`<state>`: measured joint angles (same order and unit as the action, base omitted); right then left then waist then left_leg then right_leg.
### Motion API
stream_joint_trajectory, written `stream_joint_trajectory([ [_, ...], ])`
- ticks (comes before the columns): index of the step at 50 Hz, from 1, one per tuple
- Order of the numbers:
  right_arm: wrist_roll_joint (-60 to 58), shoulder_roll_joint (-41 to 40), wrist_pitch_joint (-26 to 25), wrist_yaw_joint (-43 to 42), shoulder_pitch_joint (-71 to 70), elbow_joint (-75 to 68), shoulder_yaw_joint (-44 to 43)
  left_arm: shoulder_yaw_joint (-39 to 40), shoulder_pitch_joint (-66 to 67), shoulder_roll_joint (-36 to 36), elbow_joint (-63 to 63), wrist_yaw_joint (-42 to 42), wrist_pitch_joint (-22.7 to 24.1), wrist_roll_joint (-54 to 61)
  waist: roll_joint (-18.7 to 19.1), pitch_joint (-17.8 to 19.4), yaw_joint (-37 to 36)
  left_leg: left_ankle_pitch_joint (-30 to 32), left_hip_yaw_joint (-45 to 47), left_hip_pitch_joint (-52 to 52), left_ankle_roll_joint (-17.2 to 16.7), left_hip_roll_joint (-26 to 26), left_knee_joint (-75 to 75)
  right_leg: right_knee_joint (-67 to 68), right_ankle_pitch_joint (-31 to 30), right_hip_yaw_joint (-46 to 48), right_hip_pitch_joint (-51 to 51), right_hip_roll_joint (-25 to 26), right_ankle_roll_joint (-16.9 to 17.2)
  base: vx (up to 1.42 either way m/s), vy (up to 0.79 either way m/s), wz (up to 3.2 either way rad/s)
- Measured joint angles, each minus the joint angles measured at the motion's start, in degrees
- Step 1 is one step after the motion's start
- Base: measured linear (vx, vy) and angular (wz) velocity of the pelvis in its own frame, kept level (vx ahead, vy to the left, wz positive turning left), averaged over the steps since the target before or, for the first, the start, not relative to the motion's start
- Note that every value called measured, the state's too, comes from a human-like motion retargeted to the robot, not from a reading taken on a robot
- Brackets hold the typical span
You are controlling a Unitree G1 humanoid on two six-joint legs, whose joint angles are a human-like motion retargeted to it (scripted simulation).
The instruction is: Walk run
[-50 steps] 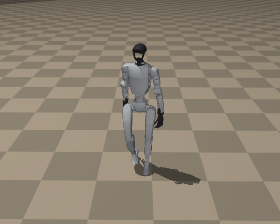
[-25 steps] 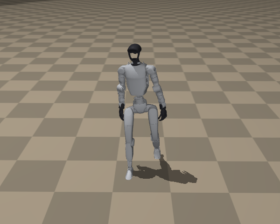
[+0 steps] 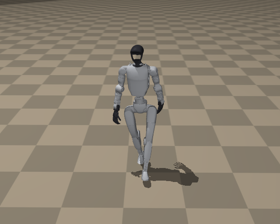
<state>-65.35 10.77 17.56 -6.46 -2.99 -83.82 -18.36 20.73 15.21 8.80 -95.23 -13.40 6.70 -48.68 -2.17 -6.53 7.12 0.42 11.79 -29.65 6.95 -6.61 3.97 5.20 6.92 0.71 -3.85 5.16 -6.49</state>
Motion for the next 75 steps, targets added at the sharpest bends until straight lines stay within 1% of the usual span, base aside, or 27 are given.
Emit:
stream_joint_trajectory([
  [3, -1.41, -0.99, -1.42, -0.83, 2.86, -3.36, -1.12, 1.41, -1.40, 1.36, -0.44, 1.02, -0.79, 1.38, -1.56, -1.63, -2.80, 4.47, -2.36, 1.14, 1.21, -0.64, 1.26, 3.38, -6.84, -0.17, -1.28, -0.45, 5.29, 1.02, -0.14, -0.64],
  [5, -2.34, -2.05, -3.51, -1.66, 4.90, -5.49, -1.75, 2.14, -2.73, 2.19, -0.59, 1.51, -1.10, 3.62, -3.11, -2.85, -2.33, 2.44, -5.84, 1.63, 2.60, -2.29, 3.67, 7.52, -16.28, 0.73, -1.13, -1.68, 11.14, 0.97, -0.11, -0.07],
  [8, -0.99, -3.02, -4.48, -3.69, 7.05, -8.81, -1.42, 1.89, -6.81, 3.29, 0.13, 1.99, -1.57, 8.07, -1.18, -2.12, -0.05, -1.33, -8.40, 3.49, 2.58, -0.11, 7.15, 20.90, -28.88, -2.98, 3.53, 3.62, 20.14, 0.91, -0.16, 0.47],
  [10, -0.32, -3.28, -3.65, -3.77, 7.75, -10.71, -1.13, 0.79, -9.82, 3.84, 1.68, 2.76, -1.21, 10.60, 1.38, -1.98, 0.28, -3.37, -5.68, 6.20, 1.11, 5.57, 7.27, 29.44, -35.56, -0.22, 8.10, 8.56, 21.42, 0.65, -0.38, 0.10],
  [12, -1.24, -3.34, -4.73, -2.36, 8.55, -10.63, -1.95, -1.07, -12.93, 3.32, 4.06, 3.32, -0.49, 12.64, 2.49, -1.99, -0.86, -5.49, -7.08, 8.15, 0.72, 6.15, 7.29, 35.33, -31.42, 0.70, 12.38, 7.14, 21.43, 0.71, -0.04, -0.35],
  [14, -2.45, -3.37, -6.05, -1.75, 9.87, -9.49, -3.17, -3.18, -15.73, 2.37, 7.07, 3.73, 0.71, 13.59, 3.63, -1.50, -0.12, -6.38, -7.25, 10.99, 1.65, 4.83, 6.21, 39.31, -23.63, 0.16, 16.48, 4.34, 20.55, 0.72, 0.23, 0.33],
  [19, -0.88, -3.63, -4.49, -3.54, 13.10, -7.22, -4.02, -9.24, -20.58, 1.36, 16.56, 4.00, 5.05, 12.22, 7.13, -0.50, 4.45, -7.97, -11.35, 17.34, 1.54, 4.62, 3.36, 33.26, -11.83, 5.00, 24.21, -4.04, 13.61, 0.59, 0.02, 0.91],
  [25, 2.27, -3.94, -4.96, -2.47, 13.21, -7.16, -4.70, -14.03, -25.34, 3.31, 23.91, 4.74, 8.78, 8.18, 4.39, 1.25, 7.93, -11.45, -15.00, 24.83, 1.54, -0.42, 2.57, 7.49, -10.55, 3.48, 26.55, -14.46, 13.94, 0.65, -0.14, 0.73],
  [27, 2.57, -4.01, -4.42, -2.64, 13.27, -7.14, -4.47, -14.80, -26.26, 3.79, 23.89, 5.39, 9.14, 6.53, 4.41, 1.81, 8.30, -12.55, -16.31, 27.44, 1.12, -0.63, 2.33, 0.42, -9.15, -1.17, 27.51, -13.99, 12.57, 0.56, -0.16, 0.56],
  [31, 0.65, -4.04, -3.49, -4.15, 13.31, -6.84, -4.20, -15.05, -26.18, 4.01, 20.95, 6.05, 8.25, 3.54, 5.11, 2.05, 8.01, -14.43, -17.73, 31.03, -0.14, 0.16, 2.90, -7.19, -7.28, -3.37, 28.07, -13.54, 15.81, 0.64, -0.25, 0.34],
  [32, 0.07, -3.98, -3.55, -4.65, 13.18, -6.81, -4.13, -14.88, -25.75, 3.95, 19.72, 6.14, 7.86, 3.08, 5.20, 1.99, 7.98, -14.72, -17.87, 31.61, -0.46, 0.24, 3.39, -6.72, -7.50, -3.11, 27.99, -13.26, 15.37, 0.77, -0.37, 0.30],
  [33, -0.42, -3.88, -3.74, -5.21, 13.01, -6.79, -4.05, -14.60, -25.07, 3.84, 18.32, 6.21, 7.43, 2.80, 5.32, 1.77, 7.96, -14.74, -17.89, 31.99, -0.91, 0.37, 3.97, -5.46, -8.77, -4.27, 27.86, -12.25, 12.55, 0.80, -0.38, 0.40],
  [35, -1.02, -3.56, -4.05, -6.36, 12.64, -6.90, -4.20, -13.83, -23.29, 3.48, 15.09, 5.98, 6.51, 2.30, 5.14, 1.26, 8.80, -13.55, -18.64, 32.73, -2.02, 0.08, 5.78, -4.24, -11.82, -4.70, 27.06, -11.25, 11.16, 0.75, -0.34, 0.79],
  [37, -1.00, -3.30, -4.07, -7.26, 12.66, -7.15, -4.78, -12.90, -20.76, 3.14, 11.57, 4.96, 5.10, 1.69, 4.97, 0.97, 11.37, -9.33, -21.05, 33.26, -4.12, 0.05, 9.04, -4.73, -16.65, -5.72, 24.37, -11.60, 12.73, 0.73, -0.37, 1.27],
  [38, -0.69, -3.28, -3.98, -7.53, 12.71, -7.38, -4.92, -12.27, -19.27, 3.01, 9.91, 4.35, 4.12, 1.28, 5.15, 0.70, 11.82, -5.98, -21.38, 33.08, -5.58, 0.69, 11.07, -4.63, -16.58, -4.68, 22.98, -11.91, 12.24, 0.78, -0.48, 0.95],
  [42, 2.86, -2.08, -4.01, -5.99, 11.27, -9.83, -5.53, -9.46, -12.90, 1.67, 4.79, 3.64, -0.38, -0.57, 4.44, -0.02, 12.01, 12.88, -22.82, 25.94, -10.97, -0.09, 29.77, -3.86, -14.05, -0.82, 19.04, -13.52, 8.27, 0.71, -0.45, 0.75],
  [45, 5.04, -0.24, -4.55, -3.93, 8.31, -10.83, -4.49, -7.81, -8.73, 1.01, 2.46, 3.60, 0.05, 1.08, 3.53, -0.69, 10.95, 22.81, -19.58, 16.83, -13.23, -0.07, 44.99, -3.96, -11.76, 0.36, 17.06, -13.52, 5.57, 0.61, -0.33, 0.42],
  [48, 5.99, 0.98, -5.30, -3.69, 5.20, -10.33, -3.70, -6.95, -4.51, 0.22, 2.99, 1.17, 0.93, 1.09, 3.87, -0.42, 11.80, 14.88, -11.26, 10.31, -7.72, 7.07, 50.97, -4.21, -9.59, 4.41, 14.40, -12.92, 3.94, 0.47, -0.24, 0.83],
  [50, 5.76, 1.53, -5.29, -3.29, 3.29, -9.16, -3.52, -5.98, -2.07, -0.43, 3.49, 1.16, 0.92, 0.12, 3.17, -0.05, 9.94, 10.28, -8.01, 6.58, -5.63, 8.25, 51.36, -4.50, -8.78, 4.53, 13.02, -12.40, 3.17, 0.30, -0.16, 0.00],
  [54, 5.39, 2.40, -2.77, -0.84, 0.96, -5.12, -2.40, -4.49, 0.94, -0.83, 2.61, 3.03, 0.60, -1.18, 1.75, 0.09, 5.14, 2.55, -5.13, -0.92, -4.98, 6.72, 44.86, -4.61, -6.47, 3.62, 10.91, -11.47, 2.31, 0.50, -0.19, -0.24],
  [57, 5.54, 3.46, -0.98, 0.46, -0.82, -2.82, -1.29, -3.46, 1.74, -1.27, 1.40, 2.48, -0.33, -1.31, 2.11, 0.70, 2.69, 1.27, -4.64, -2.68, -3.39, 5.40, 32.18, -4.81, -4.55, 4.27, 8.89, -9.62, 1.45, 0.41, -0.09, 0.04],
  [61, 5.29, 4.43, -0.04, 0.24, -2.97, -1.83, -0.62, -2.35, 1.43, -1.76, 0.43, 0.91, -0.49, -0.33, 3.56, 1.65, 2.08, 0.22, 4.28, -1.47, -1.51, 7.34, 15.47, -4.81, -1.71, 7.42, 5.79, -6.51, 0.52, 0.45, -0.07, 0.44],
  [65, 5.22, 4.49, 0.28, 0.25, -3.79, -2.48, 0.10, -2.11, 0.83, -2.19, 0.94, 0.73, 0.74, 0.43, 3.69, 1.38, 2.44, -3.53, 15.72, 0.39, -1.59, 7.00, 6.82, -4.14, 1.15, 10.94, 3.14, -4.97, 0.68, 0.57, -0.06, 0.63],
  [68, 3.94, 3.67, 0.20, -0.02, -2.47, -2.72, -0.19, -2.42, -0.01, -2.09, 1.64, 1.28, 1.27, -0.03, 3.02, -0.22, 3.00, -3.03, 23.27, 3.23, 3.32, 7.13, 5.14, -2.52, 3.18, 14.00, 2.02, -5.17, 2.08, 0.58, -0.06, 0.73],
  [70, 2.31, 2.77, 0.45, -0.71, -0.68, -2.79, -0.43, -2.34, -0.56, -1.86, 1.94, 2.32, 1.46, -0.39, 2.41, -1.34, 2.39, -1.21, 24.52, 5.00, 4.74, 6.74, 4.10, -1.14, 3.51, 14.86, 1.16, -5.11, 3.30, 0.70, -0.05, 0.31],
  [72, 0.45, 1.83, 0.16, -1.97, 1.53, -3.18, -0.53, -2.29, -1.48, -1.52, 2.02, 3.64, 1.41, -0.21, 0.97, -2.13, 1.34, -1.39, 16.28, 4.45, 6.75, 3.19, 3.99, 0.88, 1.14, 14.82, 0.31, -6.02, 5.82, 0.72, -0.02, 0.19],
  [75, -1.37, 0.62, -1.00, -5.15, 4.35, -4.62, -0.61, -2.35, -4.52, -0.92, 2.57, 5.03, 0.55, 1.15, 0.06, -2.19, 0.63, -3.39, 11.19, 5.01, 6.46, 2.16, 5.61, 6.02, -7.74, 14.84, -0.08, -7.00, 12.72, 0.65, 0.04, 0.55],
])
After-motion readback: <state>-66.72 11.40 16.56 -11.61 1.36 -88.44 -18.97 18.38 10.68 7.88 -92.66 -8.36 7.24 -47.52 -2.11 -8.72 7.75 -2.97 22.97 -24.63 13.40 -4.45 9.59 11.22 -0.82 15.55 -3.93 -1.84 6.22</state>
